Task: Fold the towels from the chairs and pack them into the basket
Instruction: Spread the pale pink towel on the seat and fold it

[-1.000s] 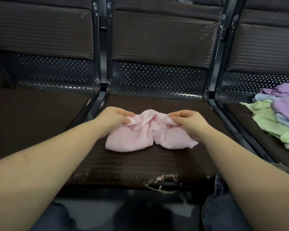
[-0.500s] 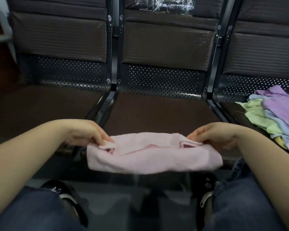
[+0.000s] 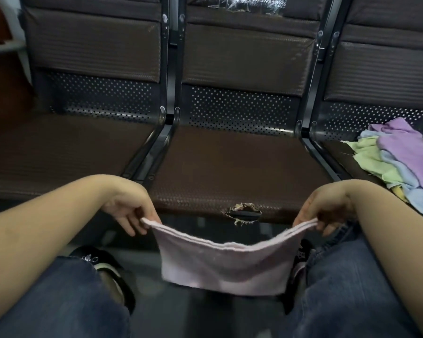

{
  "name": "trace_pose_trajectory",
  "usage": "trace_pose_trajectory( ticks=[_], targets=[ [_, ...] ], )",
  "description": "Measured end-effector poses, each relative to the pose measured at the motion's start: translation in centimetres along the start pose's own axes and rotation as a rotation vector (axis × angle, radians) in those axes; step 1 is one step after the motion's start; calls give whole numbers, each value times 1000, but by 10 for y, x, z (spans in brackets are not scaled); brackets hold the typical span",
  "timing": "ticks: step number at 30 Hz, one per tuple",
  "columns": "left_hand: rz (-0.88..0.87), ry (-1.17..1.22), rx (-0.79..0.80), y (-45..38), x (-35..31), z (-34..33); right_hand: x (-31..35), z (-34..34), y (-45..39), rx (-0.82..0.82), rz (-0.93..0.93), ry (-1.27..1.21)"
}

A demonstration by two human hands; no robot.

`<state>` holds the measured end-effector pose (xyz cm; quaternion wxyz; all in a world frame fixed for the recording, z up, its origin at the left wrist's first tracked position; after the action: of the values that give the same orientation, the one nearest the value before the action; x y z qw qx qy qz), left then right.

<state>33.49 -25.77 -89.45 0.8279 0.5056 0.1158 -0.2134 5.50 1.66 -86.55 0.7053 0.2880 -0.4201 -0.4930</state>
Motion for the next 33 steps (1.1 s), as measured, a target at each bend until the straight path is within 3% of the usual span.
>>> trace_pose_trajectory(
  ticks=[8,14,20,27,33],
  targets=[
    [88,310,-148,-14,-4,23,-13,17,-8,-107,-79,-384],
    [56,715,-283,-26,-20,38,1,31,-23,-229,-24,-755],
    [57,998,-404,-40,-46,50,25,43,-44,-377,-12,-921],
    [-122,1221,-439,-64,-78,68,71,61,-69,-580,193,-1130],
    [-295,1411,-463,-97,-96,88,105,78,-102,-657,285,-1204]
  ],
)
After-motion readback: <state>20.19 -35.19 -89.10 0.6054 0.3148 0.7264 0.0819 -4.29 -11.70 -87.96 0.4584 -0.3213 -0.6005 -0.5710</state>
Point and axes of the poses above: each hand's wrist, its own y-axis away from the middle knuckle, its own z-axis out of the back of the hand, x = y × z, the point moved 1 cm from there along -y, towards the middle knuckle, and after that the axes turned 11 degrees about -x, right-handed, at the moved point
